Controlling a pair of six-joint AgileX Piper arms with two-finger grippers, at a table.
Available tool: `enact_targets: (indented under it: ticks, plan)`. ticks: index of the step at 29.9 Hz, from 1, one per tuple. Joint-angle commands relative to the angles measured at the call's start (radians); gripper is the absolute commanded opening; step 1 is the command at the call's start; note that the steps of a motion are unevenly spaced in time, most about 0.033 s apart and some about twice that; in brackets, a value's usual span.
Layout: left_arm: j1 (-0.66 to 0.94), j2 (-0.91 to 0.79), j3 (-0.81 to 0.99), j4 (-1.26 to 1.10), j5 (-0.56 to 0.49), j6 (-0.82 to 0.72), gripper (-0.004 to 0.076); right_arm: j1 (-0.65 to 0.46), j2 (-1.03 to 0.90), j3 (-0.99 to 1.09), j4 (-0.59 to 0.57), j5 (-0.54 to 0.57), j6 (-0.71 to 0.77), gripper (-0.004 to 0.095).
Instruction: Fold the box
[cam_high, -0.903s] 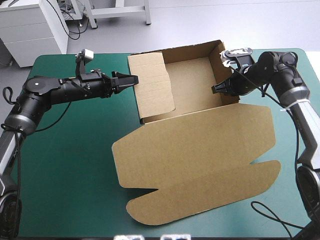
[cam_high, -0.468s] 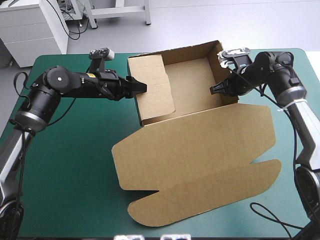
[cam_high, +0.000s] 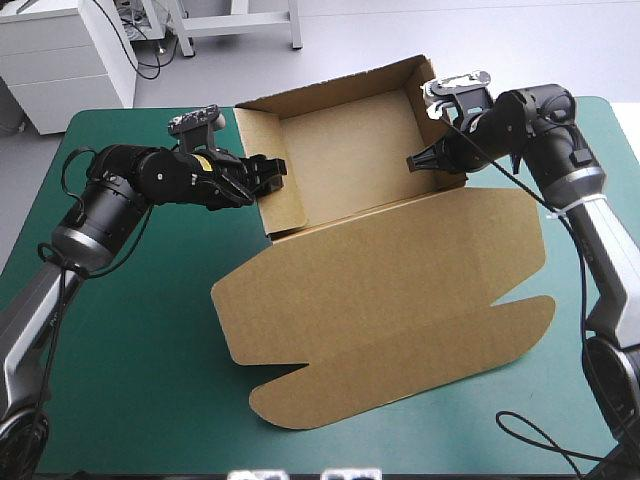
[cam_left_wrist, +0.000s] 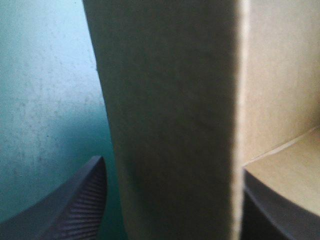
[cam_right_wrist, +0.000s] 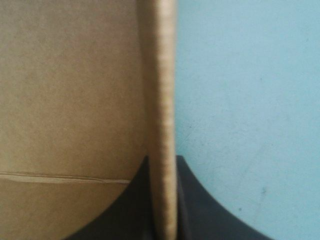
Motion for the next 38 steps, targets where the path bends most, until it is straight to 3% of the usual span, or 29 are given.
enact_targets:
  ticks: [1,17,21,26,38]
  plan:
    - [-0.006,-0.010,-0.033,0.017,-0.048,-0.087,0.0435,0.005,-0.051,-0.060,0.045,-0.037,0.012,-0.0015]
    - [-0.117,0.028,-0.034,0.276,-0.033,-0.277,0.0405,0.101,-0.051,-0.081,-0.093,-0.032,0.043,-0.0015]
    - [-0.117,0.028,-0.034,0.276,-0.033,-0.279,0.0312,0.101,-0.051,-0.081,-0.093,-0.027,0.044,-0.0015]
    - [-0.117,0.028,-0.034,0.276,-0.035,-0.308,-0.0003,0.101,-0.051,-0.081,-0.099,-0.025,0.045,-0.0015]
    - [-0.117,0.036,-0.043,0.416,-0.013,-0.340,-0.0008,0.101,-0.044,-0.081,-0.157,-0.030,0.115,-0.0016]
